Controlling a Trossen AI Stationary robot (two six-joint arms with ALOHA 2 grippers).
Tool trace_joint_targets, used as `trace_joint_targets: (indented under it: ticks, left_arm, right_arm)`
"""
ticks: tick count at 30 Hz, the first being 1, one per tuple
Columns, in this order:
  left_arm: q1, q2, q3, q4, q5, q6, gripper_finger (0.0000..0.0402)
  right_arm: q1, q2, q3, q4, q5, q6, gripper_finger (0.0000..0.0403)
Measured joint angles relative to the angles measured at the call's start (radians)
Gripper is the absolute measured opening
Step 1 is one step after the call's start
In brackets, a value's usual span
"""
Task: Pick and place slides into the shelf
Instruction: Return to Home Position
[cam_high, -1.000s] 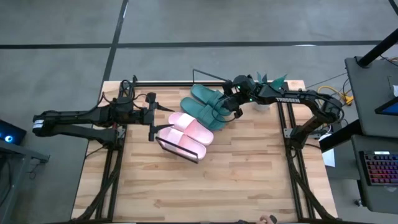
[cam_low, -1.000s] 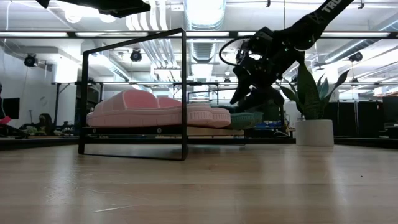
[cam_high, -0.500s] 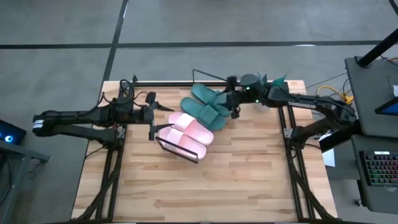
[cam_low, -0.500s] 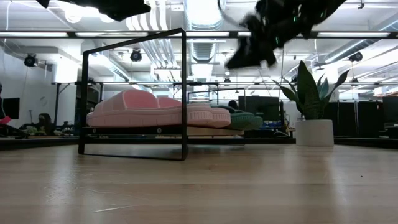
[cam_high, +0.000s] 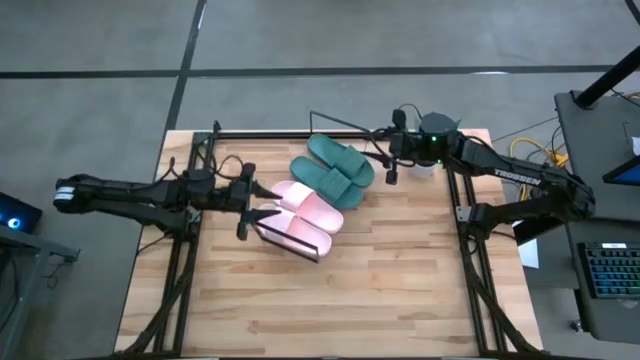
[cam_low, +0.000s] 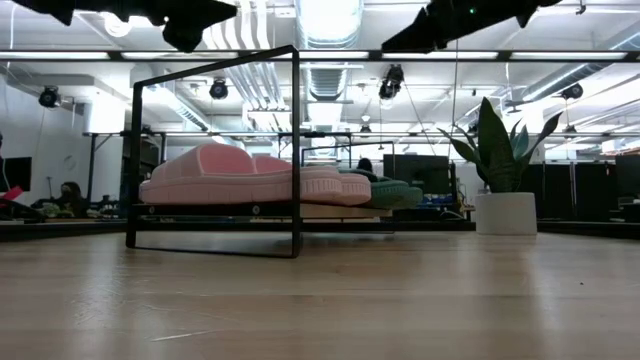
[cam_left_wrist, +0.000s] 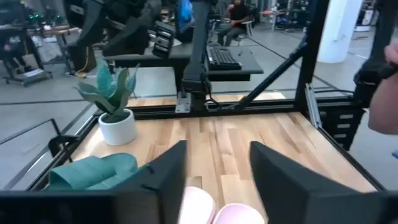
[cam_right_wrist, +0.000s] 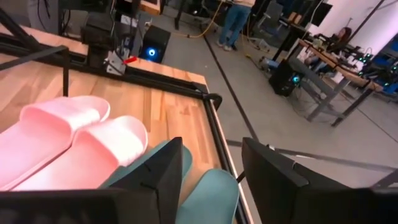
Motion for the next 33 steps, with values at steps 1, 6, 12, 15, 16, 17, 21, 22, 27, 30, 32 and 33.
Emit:
trace_joint_targets:
  ticks: [1,6,12,15,16,17,21,22,27,30,32,33]
  left_arm:
    - [-0.007,-0.004,-0.012,0.008,0.0,0.007,0.0144]
    - [-0.025,-0.046,-0.075,0.018,0.0,0.047,0.0049]
    - [-0.025,-0.162,-0.195,0.067,-0.009,0.048,0.0009]
    - [-0.025,-0.236,-0.266,0.075,-0.042,0.048,0.001]
    - [-0.025,-0.259,-0.291,0.075,-0.054,0.047,0.001]
    - [-0.025,-0.281,-0.313,0.076,-0.063,0.047,0.001]
    - [-0.025,-0.361,-0.387,0.092,-0.076,0.047,0.001]
    - [-0.025,-0.387,-0.404,0.091,-0.076,0.047,0.001]
    - [-0.025,-0.54,-0.469,0.092,-0.076,0.037,0.001]
    - [-0.025,-0.613,-0.497,0.086,-0.096,0.02,0.0011]
    - [-0.025,-0.653,-0.516,0.047,-0.104,0.019,0.0011]
    - [-0.025,-0.668,-0.528,0.042,-0.104,0.019,0.0011]
  right_arm:
    - [0.0,0.0,-0.004,0.001,0.0,0.0,0.0154]
    - [0.0,0.024,-0.012,-0.003,0.0,-0.002,0.0145]
    - [0.0,0.054,-0.012,-0.003,0.0,-0.003,0.0137]
    - [0.0,0.064,-0.012,-0.002,0.0,-0.004,0.0133]
    - [0.0,0.068,-0.012,-0.002,0.0,-0.005,0.0132]
    - [0.0,0.069,-0.012,-0.001,0.0,-0.008,0.0132]
    - [0.0,0.07,-0.012,-0.001,0.0,-0.012,0.0134]
    - [0.0,0.069,-0.012,-0.001,0.0,-0.011,0.0134]
    - [0.0,0.07,-0.012,-0.002,0.0,-0.011,0.013]
    - [0.0,0.07,-0.012,-0.002,0.0,-0.012,0.0127]
    - [0.0,0.07,-0.012,-0.002,0.0,-0.012,0.0128]
    - [0.0,0.07,-0.012,-0.002,0.0,-0.011,0.0129]
